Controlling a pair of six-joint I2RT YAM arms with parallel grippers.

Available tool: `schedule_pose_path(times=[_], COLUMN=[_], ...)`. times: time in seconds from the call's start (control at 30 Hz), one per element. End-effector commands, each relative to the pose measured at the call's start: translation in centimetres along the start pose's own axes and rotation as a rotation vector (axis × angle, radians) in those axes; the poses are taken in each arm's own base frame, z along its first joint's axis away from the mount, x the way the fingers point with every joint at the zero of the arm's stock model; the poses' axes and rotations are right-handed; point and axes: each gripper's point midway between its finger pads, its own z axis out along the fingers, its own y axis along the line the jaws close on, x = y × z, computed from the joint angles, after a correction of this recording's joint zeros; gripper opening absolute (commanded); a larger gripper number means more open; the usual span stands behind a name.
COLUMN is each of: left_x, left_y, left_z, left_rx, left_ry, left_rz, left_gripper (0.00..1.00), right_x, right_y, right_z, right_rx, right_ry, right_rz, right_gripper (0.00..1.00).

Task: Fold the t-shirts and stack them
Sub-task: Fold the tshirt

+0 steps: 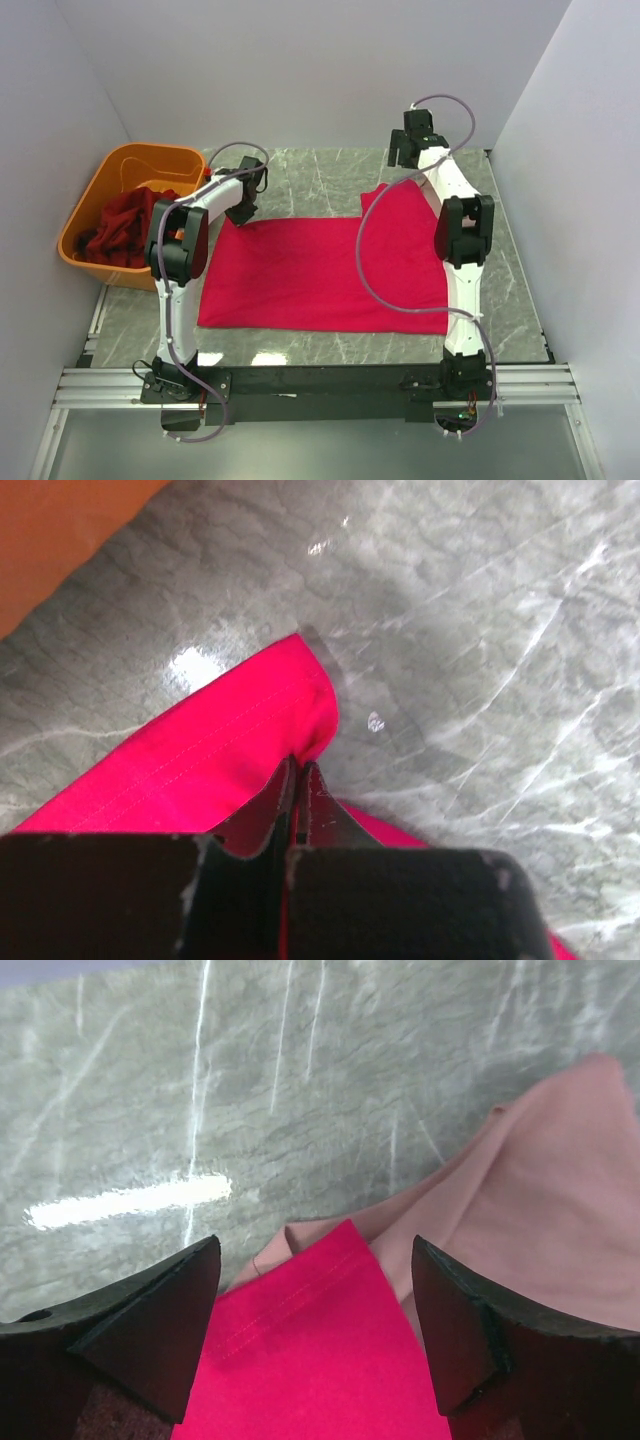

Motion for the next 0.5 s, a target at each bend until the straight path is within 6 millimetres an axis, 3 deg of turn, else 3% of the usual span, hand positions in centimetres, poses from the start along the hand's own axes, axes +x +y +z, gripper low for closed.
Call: schedule_pose_path(times=[0.0,0.17,0.37,0.47], left_x=[1.3,1.0,1.1,1.0], left_y=[0.5,0.6,0.7,0.6], left_z=[-0.8,-1.0,-1.0,-1.1], left_rx=[0.023,0.019,0.019,0.019], left_ry=[0.063,0.057,0.057,0.055], left_rz=[0.024,0.027,0.024,0.022], left_gripper=[0.01,0.01,0.01,0.01], right_x=[-0.6,2.1,3.3,3.5], right_y=[-0.4,-0.8,-1.6,-1.3], right_z=[0.2,1.6,2.2,2.1], right_rx=[-0.026,-0.014,-0.026,-0.054], right_ry=[0.011,0.08,0.12,0.128], right_rz=[-0.025,-0.036,-0.02,-0.016], right_gripper=[0.82,0.8,0.74,0.65])
